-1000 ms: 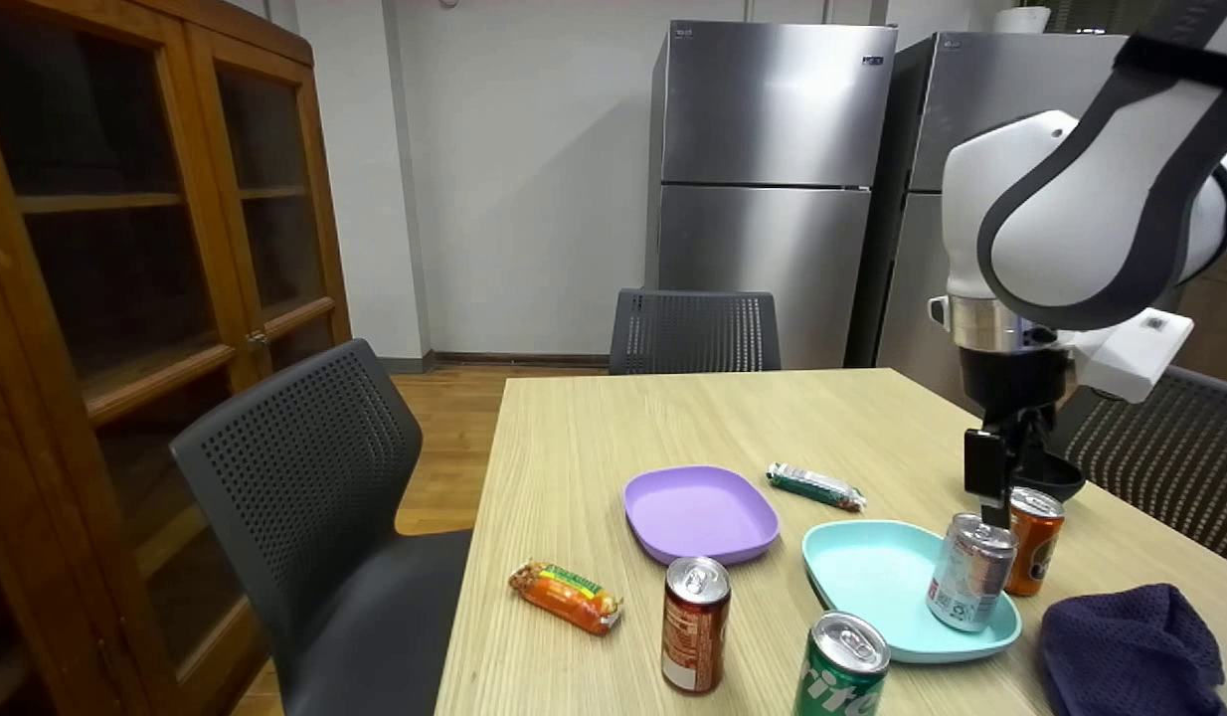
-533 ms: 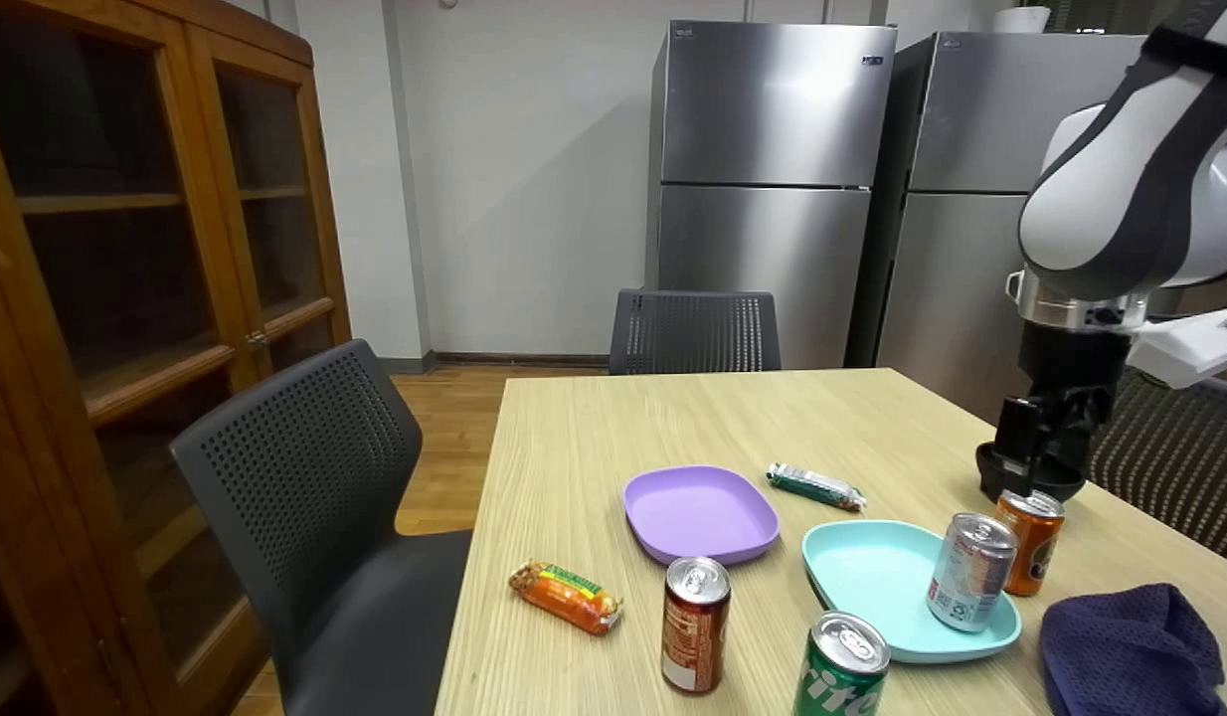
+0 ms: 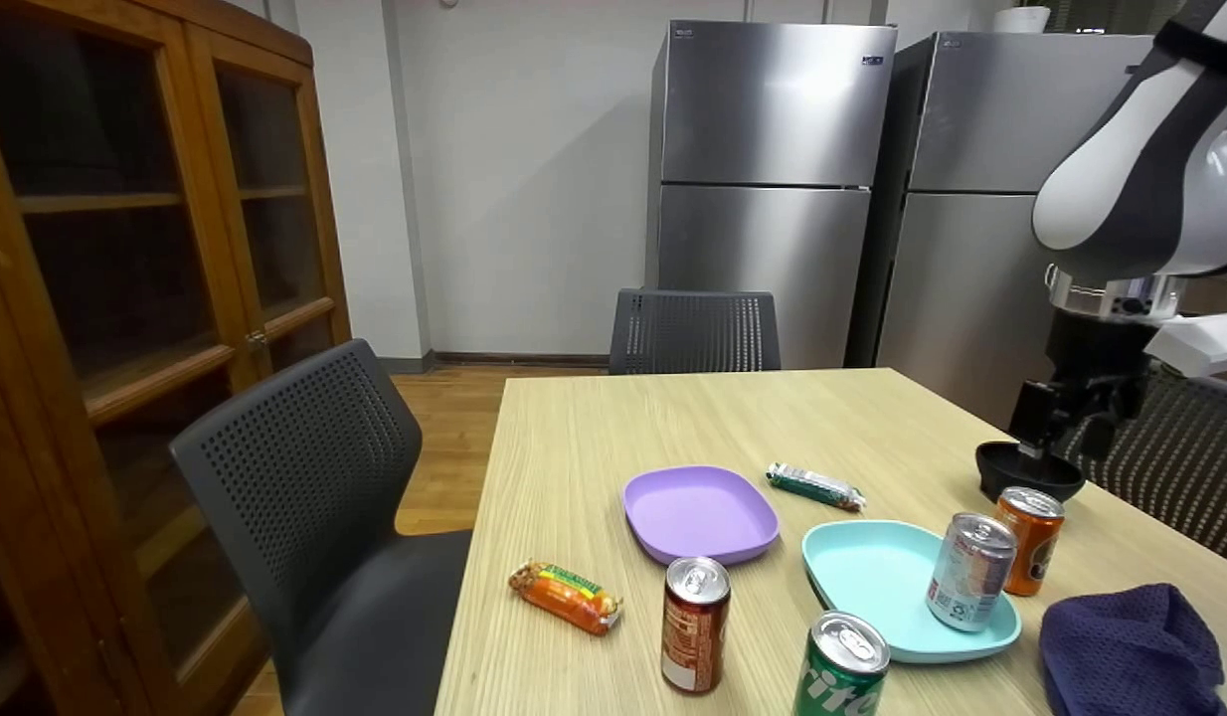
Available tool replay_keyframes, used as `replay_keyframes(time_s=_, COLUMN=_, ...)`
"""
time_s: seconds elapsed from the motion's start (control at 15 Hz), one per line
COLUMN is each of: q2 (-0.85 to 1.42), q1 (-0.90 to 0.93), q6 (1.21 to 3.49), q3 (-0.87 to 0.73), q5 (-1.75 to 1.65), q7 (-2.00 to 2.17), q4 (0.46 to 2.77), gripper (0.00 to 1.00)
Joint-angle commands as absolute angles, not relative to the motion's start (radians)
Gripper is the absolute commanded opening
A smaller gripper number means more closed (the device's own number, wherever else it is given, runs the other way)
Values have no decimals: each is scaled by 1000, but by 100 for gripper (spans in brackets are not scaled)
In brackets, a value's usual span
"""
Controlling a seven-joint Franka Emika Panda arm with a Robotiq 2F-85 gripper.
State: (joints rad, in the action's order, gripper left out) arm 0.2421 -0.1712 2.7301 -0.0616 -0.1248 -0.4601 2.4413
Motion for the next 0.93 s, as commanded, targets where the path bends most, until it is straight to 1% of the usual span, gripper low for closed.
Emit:
replay_keyframes(time_s=0.0, q2=241, q1=-174, q6=2727, q3=-58, q5=-127, q7=-458, q4=2440, gripper=100)
replay_keyframes(time_s=0.87, q2=254, q1=-179, q6=2754, q3=-50, q5=-122, q7=-478, q4=2442, gripper=100)
